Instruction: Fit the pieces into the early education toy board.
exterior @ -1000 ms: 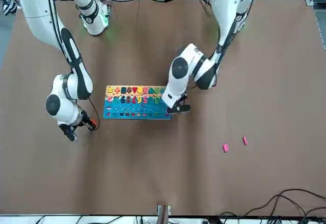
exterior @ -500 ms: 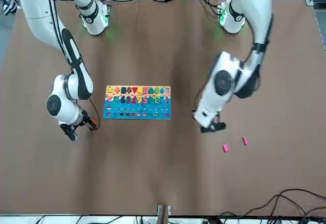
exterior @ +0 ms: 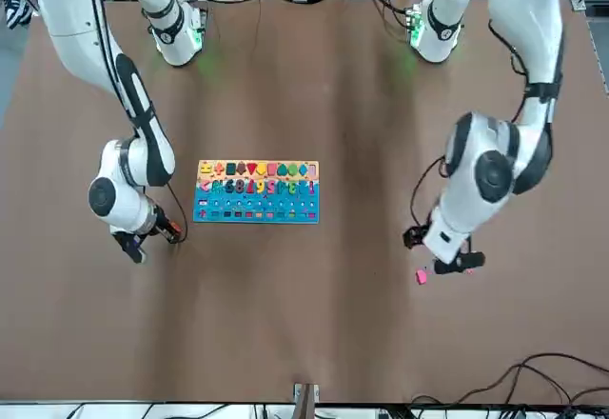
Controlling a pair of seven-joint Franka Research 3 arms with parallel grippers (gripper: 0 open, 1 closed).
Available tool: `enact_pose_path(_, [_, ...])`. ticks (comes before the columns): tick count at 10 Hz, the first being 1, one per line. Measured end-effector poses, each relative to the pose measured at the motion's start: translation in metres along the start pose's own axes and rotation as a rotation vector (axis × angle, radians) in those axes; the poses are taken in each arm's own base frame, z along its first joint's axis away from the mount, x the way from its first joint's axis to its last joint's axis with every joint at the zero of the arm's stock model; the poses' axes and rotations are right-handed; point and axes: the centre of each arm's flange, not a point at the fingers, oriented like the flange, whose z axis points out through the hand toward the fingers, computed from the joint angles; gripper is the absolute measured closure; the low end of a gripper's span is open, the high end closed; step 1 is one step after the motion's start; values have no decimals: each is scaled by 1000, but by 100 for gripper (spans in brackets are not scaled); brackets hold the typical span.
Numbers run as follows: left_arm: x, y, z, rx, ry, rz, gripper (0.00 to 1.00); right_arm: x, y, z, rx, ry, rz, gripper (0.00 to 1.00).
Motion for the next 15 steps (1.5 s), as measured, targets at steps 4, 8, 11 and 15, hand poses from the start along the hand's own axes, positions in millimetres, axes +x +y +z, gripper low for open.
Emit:
enact_pose_path(4, [24, -25, 15, 3, 2, -37, 3, -1, -1, 0, 0, 0, 0, 47])
enact_pose_path(8, [41, -32, 42, 14, -19, -109, 2, -1, -1, 1, -1, -2, 2, 52])
enact_pose_path(11, [58, -46, 64, 33, -43, -175, 2, -2, -1, 1, 0, -2, 8, 59])
enact_pose_path(15, [49, -36, 112, 58, -103, -219, 4, -6, -4, 1, -7, -16, 4, 60])
